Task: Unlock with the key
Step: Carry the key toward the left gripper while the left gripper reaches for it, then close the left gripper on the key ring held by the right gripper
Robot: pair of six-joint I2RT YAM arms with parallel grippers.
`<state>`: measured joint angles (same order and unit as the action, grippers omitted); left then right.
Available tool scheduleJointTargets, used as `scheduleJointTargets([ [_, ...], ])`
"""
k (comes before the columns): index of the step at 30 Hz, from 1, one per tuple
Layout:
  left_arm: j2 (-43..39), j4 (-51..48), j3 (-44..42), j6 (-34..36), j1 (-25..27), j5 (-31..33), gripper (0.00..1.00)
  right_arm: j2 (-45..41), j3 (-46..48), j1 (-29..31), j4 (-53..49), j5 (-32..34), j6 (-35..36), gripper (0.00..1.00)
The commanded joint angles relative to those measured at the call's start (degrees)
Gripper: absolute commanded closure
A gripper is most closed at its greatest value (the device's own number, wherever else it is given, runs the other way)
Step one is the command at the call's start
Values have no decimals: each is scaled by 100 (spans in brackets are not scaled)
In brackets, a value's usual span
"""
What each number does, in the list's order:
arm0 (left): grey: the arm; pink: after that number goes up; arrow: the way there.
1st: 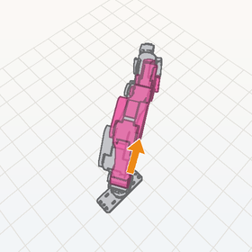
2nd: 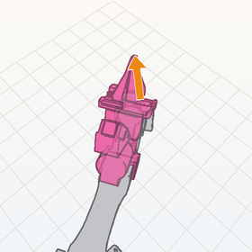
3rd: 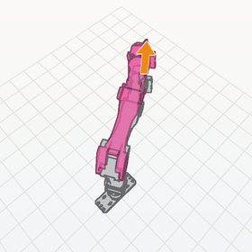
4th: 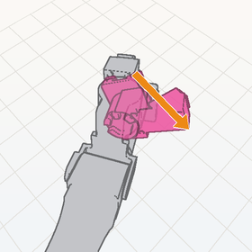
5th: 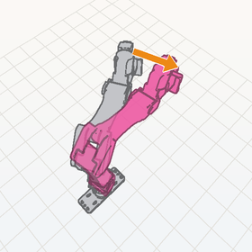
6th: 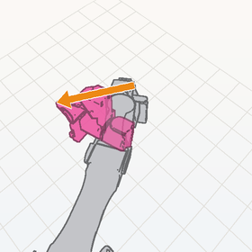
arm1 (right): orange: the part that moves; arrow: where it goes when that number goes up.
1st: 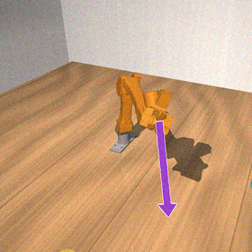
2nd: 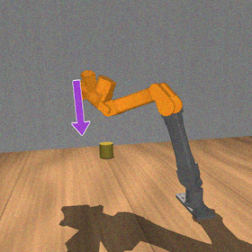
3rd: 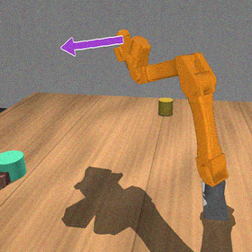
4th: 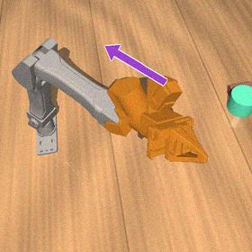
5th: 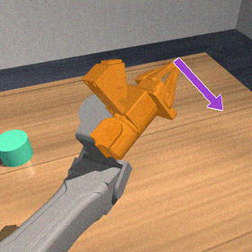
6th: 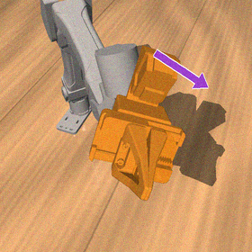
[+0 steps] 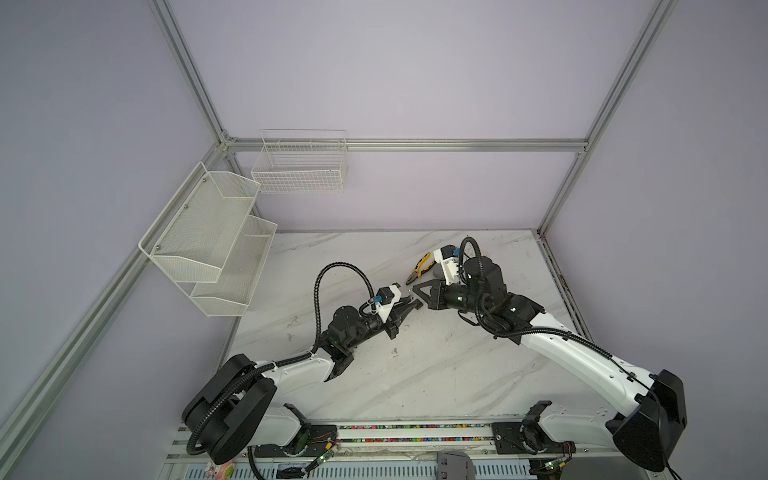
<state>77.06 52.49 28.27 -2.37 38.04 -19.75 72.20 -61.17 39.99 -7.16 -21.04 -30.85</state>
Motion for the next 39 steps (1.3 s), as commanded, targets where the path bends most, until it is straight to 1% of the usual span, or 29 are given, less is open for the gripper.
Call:
scheduleJointTargets([
  [1, 18, 399, 530, 0, 36, 53, 83, -106, -43, -35, 31, -39, -26, 100],
  [6, 51, 403, 550, -8, 35, 41, 92, -88, -36, -44, 40, -33, -4, 100],
  [9, 46, 389, 548, -6, 31, 55, 98, -76, -39, -61, 48, -17, 0, 100],
  [11, 44, 372, 557, -9, 36, 66, 100, -82, -55, -70, 56, -23, 17, 100],
  [15, -28, 288, 557, -60, 37, 111, 100, -97, -62, -74, 44, -33, 72, 100],
  [19, -250, -155, 599, -55, 30, 113, 100, -204, -62, -87, 21, 81, 154, 99],
  [22, -468, -737, 666, -10, 19, 67, 100, -240, -76, -87, 71, 25, 345, 84],
  [23, -555, -949, 692, -9, 11, 85, 100, -250, -70, -88, 87, 21, 388, 80],
  [24, -629, -1120, 704, 55, 17, 76, 100, -259, -49, -94, 128, -14, 433, 77],
  [27, -856, -1569, 727, 258, -15, 46, 100, -298, 113, -105, 526, -289, 504, 73],
  [28, -925, -1742, 772, 322, -55, -47, 100, -323, 193, -105, 693, -440, 547, 72],
  [32, -1000, -2321, 1093, 378, -264, -598, 100, -404, 515, -110, 1448, -919, 782, 65],
  [37, -941, -2314, 1239, 277, -435, -1120, 100, -419, 758, -114, 1876, -1161, 1120, 58],
  [39, -899, -2371, 1334, 265, -472, -1303, 100, -455, 866, -110, 2004, -1121, 1237, 54],
])
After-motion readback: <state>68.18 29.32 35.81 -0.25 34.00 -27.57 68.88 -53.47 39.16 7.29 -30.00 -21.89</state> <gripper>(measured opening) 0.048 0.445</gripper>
